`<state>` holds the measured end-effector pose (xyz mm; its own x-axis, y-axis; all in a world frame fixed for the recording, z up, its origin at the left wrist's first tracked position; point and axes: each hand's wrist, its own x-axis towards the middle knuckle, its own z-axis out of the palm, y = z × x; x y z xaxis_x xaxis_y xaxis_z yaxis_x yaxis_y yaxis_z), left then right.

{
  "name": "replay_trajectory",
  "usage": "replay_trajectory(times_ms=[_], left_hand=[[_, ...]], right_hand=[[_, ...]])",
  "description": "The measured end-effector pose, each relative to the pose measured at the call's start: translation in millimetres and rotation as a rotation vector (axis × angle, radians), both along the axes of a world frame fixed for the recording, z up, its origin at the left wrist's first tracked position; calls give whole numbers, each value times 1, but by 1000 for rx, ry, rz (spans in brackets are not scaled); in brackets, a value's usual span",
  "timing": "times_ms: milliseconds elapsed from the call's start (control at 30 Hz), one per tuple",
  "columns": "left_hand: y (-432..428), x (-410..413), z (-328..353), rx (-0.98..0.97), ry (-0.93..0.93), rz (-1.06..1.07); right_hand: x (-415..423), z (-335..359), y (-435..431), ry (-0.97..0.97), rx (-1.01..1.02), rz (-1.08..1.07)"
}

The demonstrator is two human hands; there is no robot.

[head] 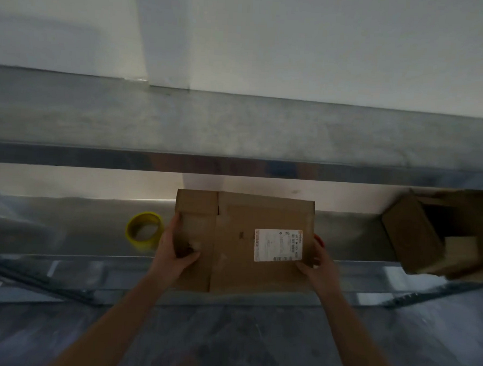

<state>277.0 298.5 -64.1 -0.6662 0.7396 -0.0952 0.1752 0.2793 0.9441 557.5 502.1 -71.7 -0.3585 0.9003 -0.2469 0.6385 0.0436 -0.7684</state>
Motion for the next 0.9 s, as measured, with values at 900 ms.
replay_trajectory(times_ms=[900], left_hand=[[43, 47, 22, 159, -294, 18]], right_hand=[[-5, -13, 26, 376, 18, 85]])
